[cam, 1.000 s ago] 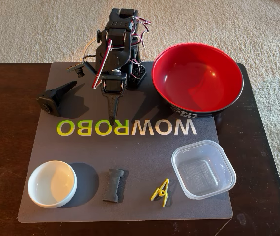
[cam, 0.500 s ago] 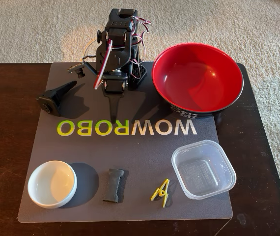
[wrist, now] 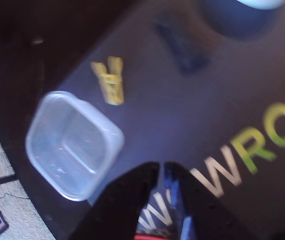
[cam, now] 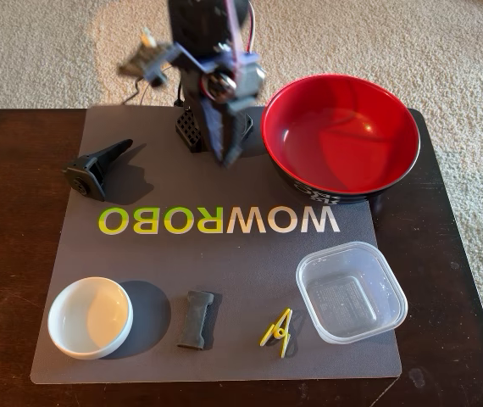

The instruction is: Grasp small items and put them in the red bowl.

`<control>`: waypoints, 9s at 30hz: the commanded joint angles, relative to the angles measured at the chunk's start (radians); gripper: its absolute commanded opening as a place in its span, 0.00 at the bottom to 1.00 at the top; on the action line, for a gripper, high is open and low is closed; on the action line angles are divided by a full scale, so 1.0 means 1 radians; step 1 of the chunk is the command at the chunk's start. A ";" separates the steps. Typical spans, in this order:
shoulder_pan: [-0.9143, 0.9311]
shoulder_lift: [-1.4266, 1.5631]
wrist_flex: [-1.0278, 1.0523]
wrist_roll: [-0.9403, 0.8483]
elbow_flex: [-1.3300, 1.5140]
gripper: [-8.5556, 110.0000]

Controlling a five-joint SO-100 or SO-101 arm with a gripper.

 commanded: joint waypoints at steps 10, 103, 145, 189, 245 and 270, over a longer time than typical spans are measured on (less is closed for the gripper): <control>-0.153 -0.690 -0.021 0.100 -0.302 0.31; 0.330 -0.106 -0.295 0.123 0.259 0.46; 0.698 -1.256 -0.279 0.250 -0.614 0.07; -1.020 0.644 -0.115 -0.006 0.989 0.07; 0.298 -0.792 -0.643 0.787 0.115 0.34; 0.265 -0.359 -0.515 0.442 0.241 0.07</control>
